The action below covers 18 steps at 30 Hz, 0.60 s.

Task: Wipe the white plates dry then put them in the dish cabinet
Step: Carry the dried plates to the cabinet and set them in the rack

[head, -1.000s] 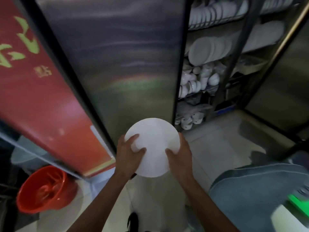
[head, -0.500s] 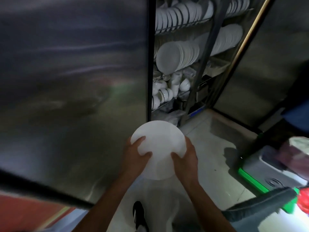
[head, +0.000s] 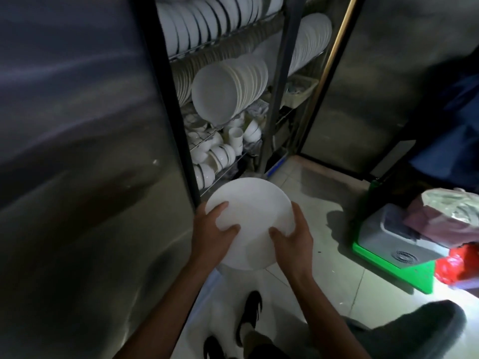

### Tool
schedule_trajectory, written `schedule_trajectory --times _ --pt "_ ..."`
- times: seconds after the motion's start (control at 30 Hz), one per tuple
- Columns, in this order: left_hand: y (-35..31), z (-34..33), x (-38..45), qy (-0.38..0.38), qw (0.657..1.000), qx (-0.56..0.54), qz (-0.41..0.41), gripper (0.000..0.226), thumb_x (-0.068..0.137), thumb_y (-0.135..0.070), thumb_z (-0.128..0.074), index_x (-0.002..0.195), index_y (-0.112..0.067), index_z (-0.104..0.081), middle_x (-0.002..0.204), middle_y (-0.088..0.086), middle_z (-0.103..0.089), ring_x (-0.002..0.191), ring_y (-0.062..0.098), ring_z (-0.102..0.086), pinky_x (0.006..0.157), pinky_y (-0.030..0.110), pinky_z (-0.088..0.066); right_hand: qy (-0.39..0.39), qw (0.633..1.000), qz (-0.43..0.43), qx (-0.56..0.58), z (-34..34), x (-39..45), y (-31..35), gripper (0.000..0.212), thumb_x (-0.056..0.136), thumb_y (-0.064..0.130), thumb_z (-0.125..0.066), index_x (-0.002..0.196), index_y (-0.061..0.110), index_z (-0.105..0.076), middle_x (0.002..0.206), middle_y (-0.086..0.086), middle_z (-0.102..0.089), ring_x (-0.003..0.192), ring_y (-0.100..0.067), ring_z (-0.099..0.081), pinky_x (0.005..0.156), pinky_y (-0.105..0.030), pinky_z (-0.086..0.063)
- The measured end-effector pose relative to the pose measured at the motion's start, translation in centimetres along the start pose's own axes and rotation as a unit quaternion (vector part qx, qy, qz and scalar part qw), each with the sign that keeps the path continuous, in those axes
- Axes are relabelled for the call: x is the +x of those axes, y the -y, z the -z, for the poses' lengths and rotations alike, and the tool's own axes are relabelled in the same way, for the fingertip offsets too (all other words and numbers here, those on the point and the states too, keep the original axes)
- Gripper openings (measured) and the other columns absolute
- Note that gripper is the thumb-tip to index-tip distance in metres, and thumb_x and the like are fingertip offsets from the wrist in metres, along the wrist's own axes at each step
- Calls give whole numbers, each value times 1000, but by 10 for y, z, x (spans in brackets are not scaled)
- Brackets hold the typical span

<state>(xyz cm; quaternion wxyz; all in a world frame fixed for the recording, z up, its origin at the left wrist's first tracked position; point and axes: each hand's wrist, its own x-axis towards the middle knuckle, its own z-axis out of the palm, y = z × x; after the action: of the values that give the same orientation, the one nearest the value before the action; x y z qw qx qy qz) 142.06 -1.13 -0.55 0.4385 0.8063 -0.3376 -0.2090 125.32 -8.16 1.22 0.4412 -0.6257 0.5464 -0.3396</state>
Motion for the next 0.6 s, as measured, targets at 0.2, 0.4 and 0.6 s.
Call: schedule_trajectory --times 0.2,0.4,0.6 --pt "-33 -29 74 16 1000 14 -14 59 75 -29 -80 131 -34 -60 151 -3 -32 138 20 -35 110 45 -41 -19 999 -18 28 -2 77 8 74 84 13 -70 144 44 -38 110 32 -49 93 3 -53 73 -19 -43" --pt "-60 -56 132 2 1000 -13 -22 54 76 -34 -77 127 -39 -61 143 -12 -35 130 13 -40 105 40 -46 -14 998 -21 50 2 152 16 75 86 14 -71 147 42 -38 121 24 -48 91 10 -51 68 -8 -39" --pt "-74 -62 174 -30 999 -42 6 54 73 -32 -78 124 -39 -64 143 -10 -38 128 14 -44 102 41 -48 23 997 28 62 -3 200 41 73 87 10 -68 143 48 -39 115 30 -51 93 9 -52 69 -3 -38"
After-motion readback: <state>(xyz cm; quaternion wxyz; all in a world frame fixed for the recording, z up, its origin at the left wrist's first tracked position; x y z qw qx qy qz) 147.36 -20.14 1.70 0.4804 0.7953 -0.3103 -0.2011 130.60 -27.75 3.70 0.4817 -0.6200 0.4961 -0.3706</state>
